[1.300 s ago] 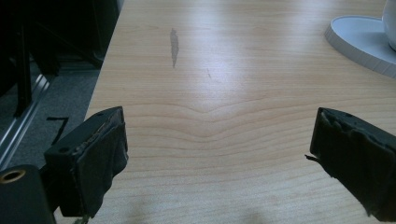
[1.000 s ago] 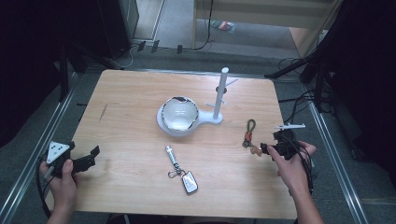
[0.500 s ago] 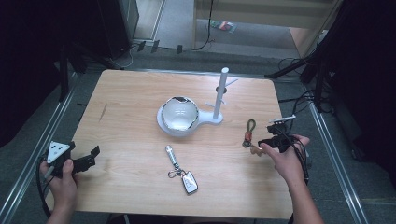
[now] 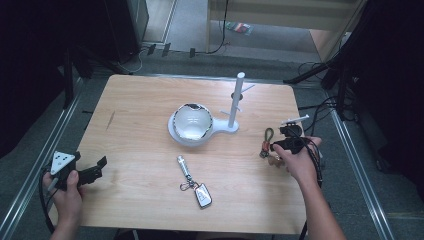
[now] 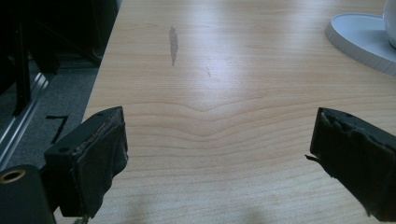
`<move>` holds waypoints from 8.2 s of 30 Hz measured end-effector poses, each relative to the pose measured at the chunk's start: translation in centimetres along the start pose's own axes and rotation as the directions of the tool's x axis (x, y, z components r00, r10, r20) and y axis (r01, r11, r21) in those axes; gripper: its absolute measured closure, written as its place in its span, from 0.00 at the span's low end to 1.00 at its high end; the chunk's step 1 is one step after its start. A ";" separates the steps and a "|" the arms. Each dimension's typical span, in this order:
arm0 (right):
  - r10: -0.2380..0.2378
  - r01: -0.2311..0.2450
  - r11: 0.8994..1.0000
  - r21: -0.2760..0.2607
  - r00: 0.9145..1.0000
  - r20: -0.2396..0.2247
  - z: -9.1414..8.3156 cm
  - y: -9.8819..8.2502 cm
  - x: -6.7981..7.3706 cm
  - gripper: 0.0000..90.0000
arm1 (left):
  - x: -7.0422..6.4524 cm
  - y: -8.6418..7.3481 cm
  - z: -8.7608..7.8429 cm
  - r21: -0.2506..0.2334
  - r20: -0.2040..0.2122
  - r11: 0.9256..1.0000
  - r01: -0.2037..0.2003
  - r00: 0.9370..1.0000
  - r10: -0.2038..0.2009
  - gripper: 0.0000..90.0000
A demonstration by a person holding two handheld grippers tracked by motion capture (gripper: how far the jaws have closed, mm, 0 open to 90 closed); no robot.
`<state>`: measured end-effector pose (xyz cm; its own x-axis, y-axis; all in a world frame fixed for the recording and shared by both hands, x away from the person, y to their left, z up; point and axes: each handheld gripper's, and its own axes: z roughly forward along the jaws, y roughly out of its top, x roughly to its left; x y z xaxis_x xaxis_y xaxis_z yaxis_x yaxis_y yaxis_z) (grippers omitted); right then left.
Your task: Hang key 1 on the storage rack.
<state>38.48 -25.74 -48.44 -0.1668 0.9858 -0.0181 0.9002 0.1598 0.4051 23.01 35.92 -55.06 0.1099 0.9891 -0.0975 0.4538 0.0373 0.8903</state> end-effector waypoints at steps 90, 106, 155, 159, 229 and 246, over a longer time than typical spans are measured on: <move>0.133 -0.147 0.980 -0.132 0.985 -0.113 -0.4 2.7 2.7 0.76 | 0.0 0.0 0.0 -0.003 0.005 1.000 0.000 1.000 0.000 0.05; 0.104 -0.156 0.921 -0.356 0.981 -0.162 -3.2 3.0 3.6 0.76 | 0.0 0.0 0.0 -0.003 0.005 1.000 0.001 1.000 0.000 0.05; -0.131 -0.024 0.788 -0.615 0.969 -0.207 -6.4 4.5 5.1 0.76 | 0.0 0.0 0.0 -0.001 0.006 1.000 0.001 1.000 -0.001 0.05; -0.161 0.004 0.785 -0.620 0.967 -0.199 -6.2 4.6 5.3 0.76 | 0.0 0.0 0.0 -0.001 0.006 1.000 0.001 1.000 -0.001 0.05; -0.351 0.174 0.798 -0.577 0.912 -0.211 -3.1 5.6 6.7 0.65 | 0.0 0.0 0.0 0.001 0.006 1.000 0.000 1.000 0.000 0.05; -0.333 0.232 0.812 -0.536 0.937 -0.100 -3.3 3.9 6.0 0.57 | 0.0 0.0 0.0 0.002 0.007 1.000 -0.002 1.000 0.002 0.05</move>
<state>39.67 -19.33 -43.97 -0.4968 0.8657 -0.0604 0.4770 0.3306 0.8144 23.05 35.91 -55.06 0.1169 0.9882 -0.0992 0.4550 0.0355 0.8898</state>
